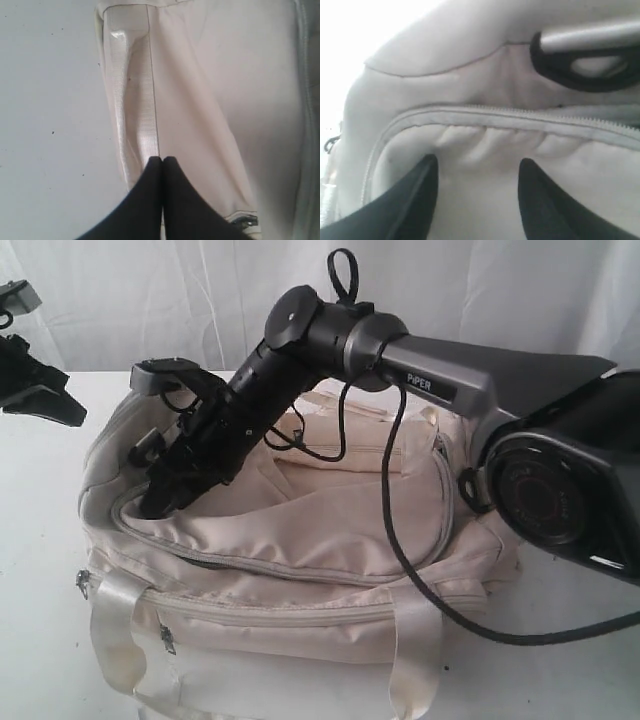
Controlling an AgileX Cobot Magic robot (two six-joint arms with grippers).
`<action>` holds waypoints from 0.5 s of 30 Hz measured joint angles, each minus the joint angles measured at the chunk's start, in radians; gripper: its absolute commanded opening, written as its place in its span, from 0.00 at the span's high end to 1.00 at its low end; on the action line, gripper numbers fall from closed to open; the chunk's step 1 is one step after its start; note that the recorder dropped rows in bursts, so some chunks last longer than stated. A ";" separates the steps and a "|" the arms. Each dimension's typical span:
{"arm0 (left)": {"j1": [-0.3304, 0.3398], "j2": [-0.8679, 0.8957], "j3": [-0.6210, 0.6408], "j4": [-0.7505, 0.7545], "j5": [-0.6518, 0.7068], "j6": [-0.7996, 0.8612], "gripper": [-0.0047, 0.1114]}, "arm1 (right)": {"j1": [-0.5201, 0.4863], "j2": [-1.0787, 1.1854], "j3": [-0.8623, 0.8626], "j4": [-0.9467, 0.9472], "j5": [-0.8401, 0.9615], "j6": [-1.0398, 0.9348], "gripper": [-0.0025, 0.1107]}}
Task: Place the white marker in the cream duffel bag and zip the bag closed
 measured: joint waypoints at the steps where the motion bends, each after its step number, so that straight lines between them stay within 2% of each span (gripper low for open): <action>1: 0.000 0.000 0.005 -0.011 0.000 0.000 0.96 | 0.000 -0.013 0.000 -0.007 0.003 0.000 0.56; 9: 0.000 0.000 0.045 -0.073 0.013 0.005 0.96 | 0.008 -0.100 0.033 -0.163 0.021 0.111 0.56; 15: 0.000 0.000 0.046 -0.073 0.018 0.007 0.96 | 0.077 -0.150 0.106 -0.269 0.021 0.165 0.56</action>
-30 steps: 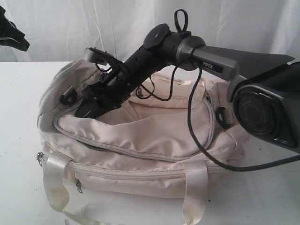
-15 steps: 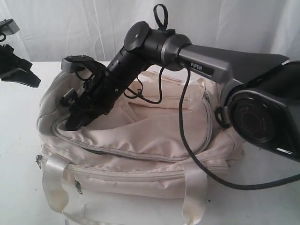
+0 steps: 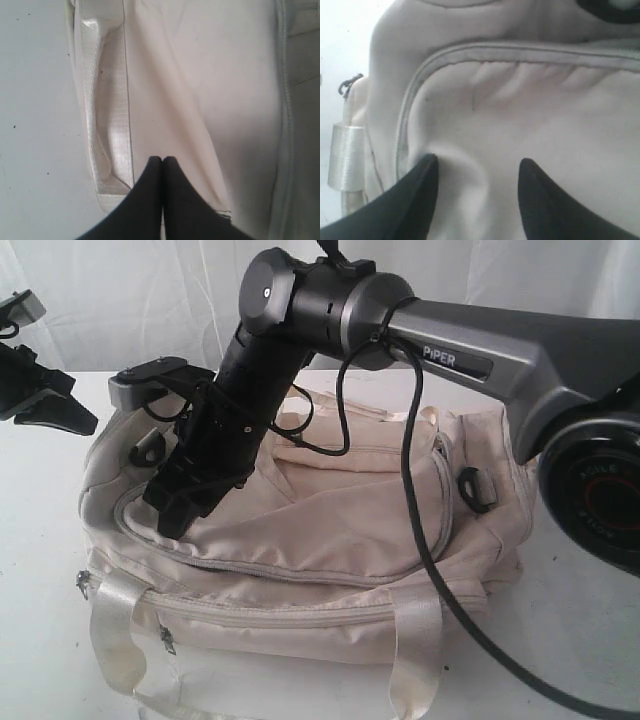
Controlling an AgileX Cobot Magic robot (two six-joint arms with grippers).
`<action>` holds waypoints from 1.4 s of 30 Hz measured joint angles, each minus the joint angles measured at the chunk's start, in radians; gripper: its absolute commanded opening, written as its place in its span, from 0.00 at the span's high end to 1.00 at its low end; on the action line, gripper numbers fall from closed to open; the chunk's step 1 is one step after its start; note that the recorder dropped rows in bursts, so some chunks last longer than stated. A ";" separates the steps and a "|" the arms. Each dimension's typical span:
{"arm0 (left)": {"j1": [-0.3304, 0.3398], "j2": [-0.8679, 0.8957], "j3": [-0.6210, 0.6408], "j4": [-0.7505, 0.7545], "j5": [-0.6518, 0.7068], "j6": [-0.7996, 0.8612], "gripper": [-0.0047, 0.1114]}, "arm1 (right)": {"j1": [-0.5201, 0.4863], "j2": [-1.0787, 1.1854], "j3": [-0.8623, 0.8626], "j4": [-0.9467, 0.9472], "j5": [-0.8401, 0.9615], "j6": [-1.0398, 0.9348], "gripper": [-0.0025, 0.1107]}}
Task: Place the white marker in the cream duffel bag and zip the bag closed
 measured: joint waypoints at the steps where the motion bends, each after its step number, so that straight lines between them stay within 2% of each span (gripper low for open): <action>1: 0.000 0.000 0.000 0.000 0.000 0.000 0.96 | 0.008 -0.010 0.012 -0.015 0.000 0.003 0.56; 10: 0.000 0.000 0.000 0.000 0.000 0.000 0.96 | 0.083 -0.068 0.049 -0.069 0.002 0.016 0.56; 15: 0.000 0.000 0.000 0.000 0.000 0.000 0.96 | 0.103 -0.029 0.049 -0.120 0.002 0.016 0.56; 17: 0.000 0.000 0.000 0.000 0.004 0.000 0.96 | 0.103 -0.017 0.049 -0.302 0.002 0.095 0.61; 22: 0.000 0.000 0.000 0.000 0.004 0.000 0.96 | 0.103 -0.036 0.049 -0.576 0.002 0.219 0.72; 24: 0.000 0.000 0.000 0.000 0.004 0.000 0.96 | 0.103 -0.042 0.049 -0.621 0.002 0.241 0.88; 26: 0.000 0.000 0.000 0.000 0.004 0.000 0.96 | 0.103 -0.042 0.049 -0.653 0.002 0.252 0.98; 31: 0.000 0.000 0.000 -0.002 0.004 0.000 0.96 | 0.090 -0.042 0.049 -0.823 0.002 0.359 0.98; 35: 0.000 0.000 0.000 -0.002 0.004 0.000 0.96 | 0.021 -0.042 0.049 -0.863 0.002 0.381 0.97; 37: 0.000 0.000 0.000 -0.002 0.004 0.000 0.96 | -0.004 -0.042 0.049 -0.863 0.002 0.381 0.90; 41: 0.000 0.000 0.000 -0.002 0.004 0.000 0.96 | -0.035 -0.040 0.049 -0.834 0.002 0.381 0.69; 42: 0.000 0.000 0.000 -0.002 0.004 0.000 0.96 | -0.038 -0.040 0.049 -0.832 0.002 0.381 0.68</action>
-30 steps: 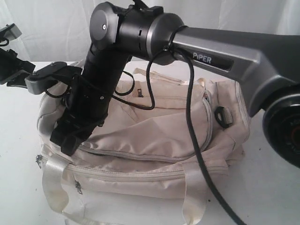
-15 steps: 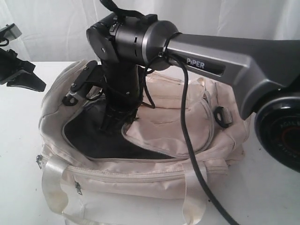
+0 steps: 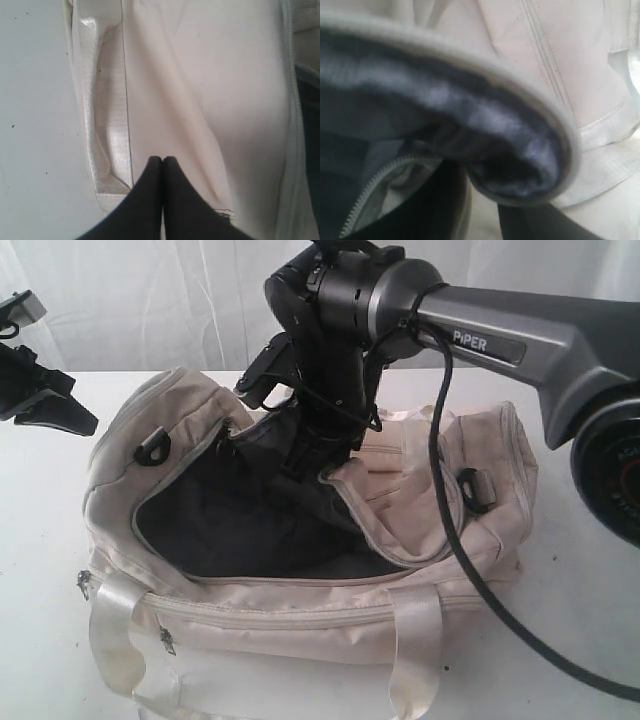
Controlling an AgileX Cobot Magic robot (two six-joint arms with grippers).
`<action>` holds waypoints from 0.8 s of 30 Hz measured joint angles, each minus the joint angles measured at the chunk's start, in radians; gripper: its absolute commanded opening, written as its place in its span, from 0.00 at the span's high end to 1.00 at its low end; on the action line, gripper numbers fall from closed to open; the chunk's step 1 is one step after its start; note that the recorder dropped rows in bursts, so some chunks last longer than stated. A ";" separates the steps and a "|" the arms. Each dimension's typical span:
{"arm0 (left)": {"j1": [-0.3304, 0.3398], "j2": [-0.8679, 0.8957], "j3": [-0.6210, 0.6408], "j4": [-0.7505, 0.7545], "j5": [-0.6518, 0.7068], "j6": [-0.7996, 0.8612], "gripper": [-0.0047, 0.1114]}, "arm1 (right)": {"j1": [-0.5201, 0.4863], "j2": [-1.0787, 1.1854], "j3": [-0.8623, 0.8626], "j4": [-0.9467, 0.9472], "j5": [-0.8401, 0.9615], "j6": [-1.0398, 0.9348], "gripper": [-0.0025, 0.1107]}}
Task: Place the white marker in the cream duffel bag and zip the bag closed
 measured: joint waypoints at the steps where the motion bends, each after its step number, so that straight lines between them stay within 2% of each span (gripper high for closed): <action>1: 0.000 0.000 0.000 0.000 0.000 0.000 0.96 | -0.002 0.000 0.000 0.000 0.000 0.000 0.67; 8: 0.000 0.000 0.000 -0.005 0.000 0.000 0.96 | -0.004 -0.007 -0.003 0.006 0.000 0.018 0.67; 14: 0.000 0.000 0.000 -0.025 0.000 0.000 0.96 | -0.004 -0.045 -0.070 0.015 -0.016 0.068 0.64; 20: 0.000 0.000 0.000 -0.026 0.002 0.000 0.96 | -0.004 -0.037 -0.075 0.022 -0.188 0.110 0.64; 24: 0.000 0.000 0.000 -0.026 0.004 0.000 0.96 | 0.015 -0.040 -0.075 0.108 -0.337 0.115 0.64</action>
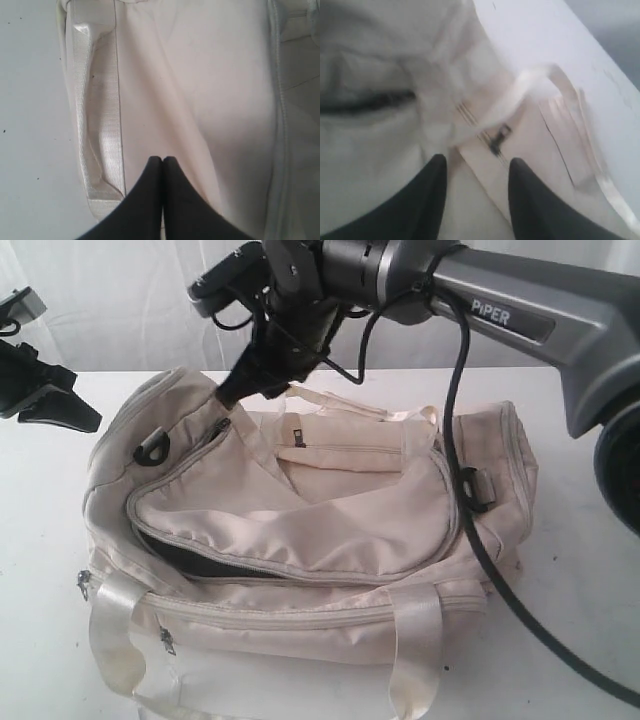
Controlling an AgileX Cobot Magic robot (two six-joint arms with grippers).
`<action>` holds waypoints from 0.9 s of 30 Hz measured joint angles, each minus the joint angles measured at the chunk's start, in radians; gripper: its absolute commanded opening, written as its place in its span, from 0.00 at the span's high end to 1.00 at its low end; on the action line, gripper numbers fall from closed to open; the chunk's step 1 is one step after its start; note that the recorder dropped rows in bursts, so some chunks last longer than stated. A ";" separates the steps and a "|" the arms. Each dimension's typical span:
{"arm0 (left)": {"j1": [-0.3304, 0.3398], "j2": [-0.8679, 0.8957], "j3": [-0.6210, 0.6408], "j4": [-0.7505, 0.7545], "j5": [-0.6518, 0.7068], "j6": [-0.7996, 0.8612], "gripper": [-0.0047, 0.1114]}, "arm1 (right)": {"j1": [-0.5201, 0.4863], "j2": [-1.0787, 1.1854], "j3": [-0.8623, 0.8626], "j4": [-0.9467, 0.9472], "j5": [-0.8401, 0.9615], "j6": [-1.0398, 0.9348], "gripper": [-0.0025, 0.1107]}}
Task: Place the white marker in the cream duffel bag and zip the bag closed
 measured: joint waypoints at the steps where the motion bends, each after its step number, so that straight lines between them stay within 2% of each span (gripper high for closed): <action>1: 0.000 0.000 0.000 0.000 0.000 0.000 0.96 | 0.011 -0.005 0.000 0.040 -0.047 -0.016 0.64; 4: 0.000 0.000 0.000 0.000 0.000 0.000 0.96 | 0.047 -0.011 -0.002 0.148 -0.163 -0.060 0.64; 7: 0.000 0.000 0.000 0.000 0.002 0.000 0.96 | 0.060 -0.008 0.000 0.208 -0.197 0.018 0.64; 11: 0.000 0.000 0.000 0.000 0.002 0.000 0.96 | 0.030 0.045 -0.024 0.271 -0.089 0.159 0.64; 15: 0.000 0.000 0.000 0.000 0.002 0.000 0.96 | -0.015 0.112 -0.096 0.416 0.055 0.127 0.64; 22: 0.000 0.000 0.000 -0.002 0.000 0.000 0.96 | -0.021 0.182 -0.243 0.516 0.037 0.139 0.64; 27: 0.000 0.000 0.000 -0.002 0.007 0.000 0.96 | -0.022 0.249 -0.261 0.613 0.039 0.122 0.64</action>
